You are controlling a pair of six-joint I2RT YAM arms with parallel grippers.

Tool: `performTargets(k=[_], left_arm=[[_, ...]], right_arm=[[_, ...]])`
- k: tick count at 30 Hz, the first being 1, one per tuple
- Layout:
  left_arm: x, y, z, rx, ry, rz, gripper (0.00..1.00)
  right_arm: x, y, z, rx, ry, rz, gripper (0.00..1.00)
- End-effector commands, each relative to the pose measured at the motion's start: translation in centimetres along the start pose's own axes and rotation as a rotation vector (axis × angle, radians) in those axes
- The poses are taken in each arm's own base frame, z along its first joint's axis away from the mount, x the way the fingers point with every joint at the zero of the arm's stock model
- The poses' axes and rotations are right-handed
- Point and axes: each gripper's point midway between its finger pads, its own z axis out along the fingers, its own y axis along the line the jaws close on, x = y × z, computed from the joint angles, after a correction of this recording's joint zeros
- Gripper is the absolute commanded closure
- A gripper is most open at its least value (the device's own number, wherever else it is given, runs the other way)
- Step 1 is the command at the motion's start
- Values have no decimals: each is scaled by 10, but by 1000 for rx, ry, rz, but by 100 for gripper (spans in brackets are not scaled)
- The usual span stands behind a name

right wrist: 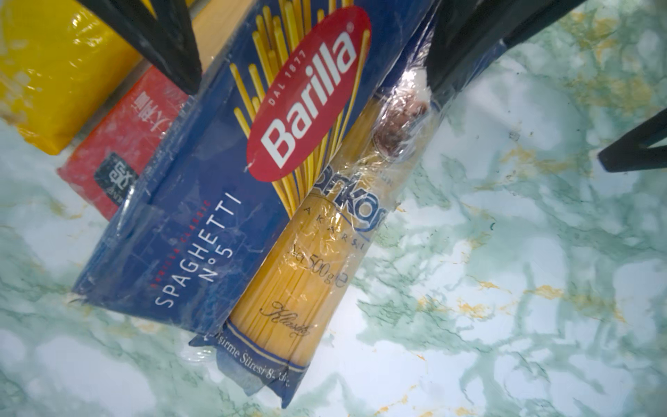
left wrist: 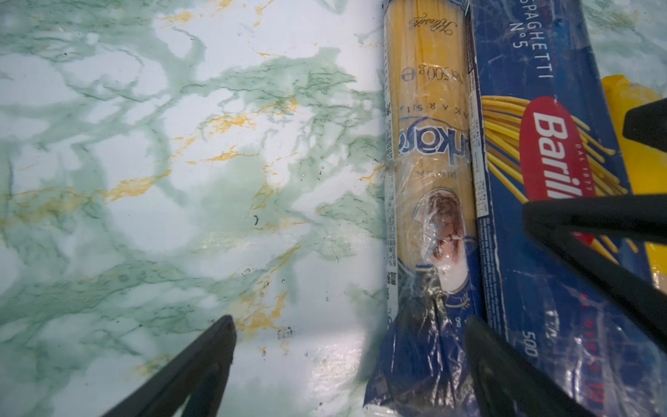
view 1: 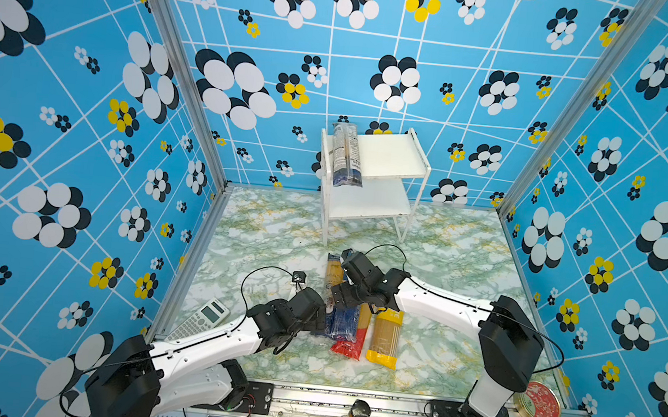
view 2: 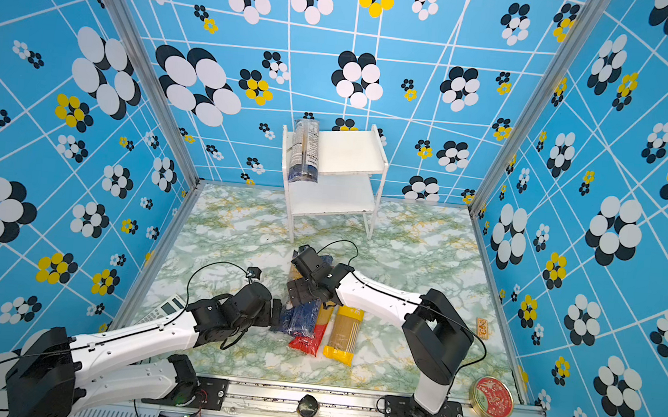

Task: Place and organize the pasta boxes and bags onto the shelf
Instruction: 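Lower the left gripper onto the clear blue-bottomed Ankara bag while right hovers over Barilla box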

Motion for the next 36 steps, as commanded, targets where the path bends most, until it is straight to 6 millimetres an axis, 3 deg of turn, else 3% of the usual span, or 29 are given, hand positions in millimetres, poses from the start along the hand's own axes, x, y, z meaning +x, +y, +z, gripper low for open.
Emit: performTargets(k=[1,6,10,16,21,36], left_arm=[[6,11,1,-39,1,-3,1],[8,11,3,-38,2,-1,1],[8,11,4,-43,5,4,1],[7,2,10,-16,12,3,1],[6,-12,17,11,21,12,1],[6,-53,23,50,-8,102,1]], right_arm=[[17,-22,6,136,87,-33,1],[36,-37,15,221,146,-37,1],[58,-62,18,341,193,-43,1],[79,-95,10,422,222,-23,1],[83,-113,1,415,218,11,1],[57,-87,-21,198,98,9,1]])
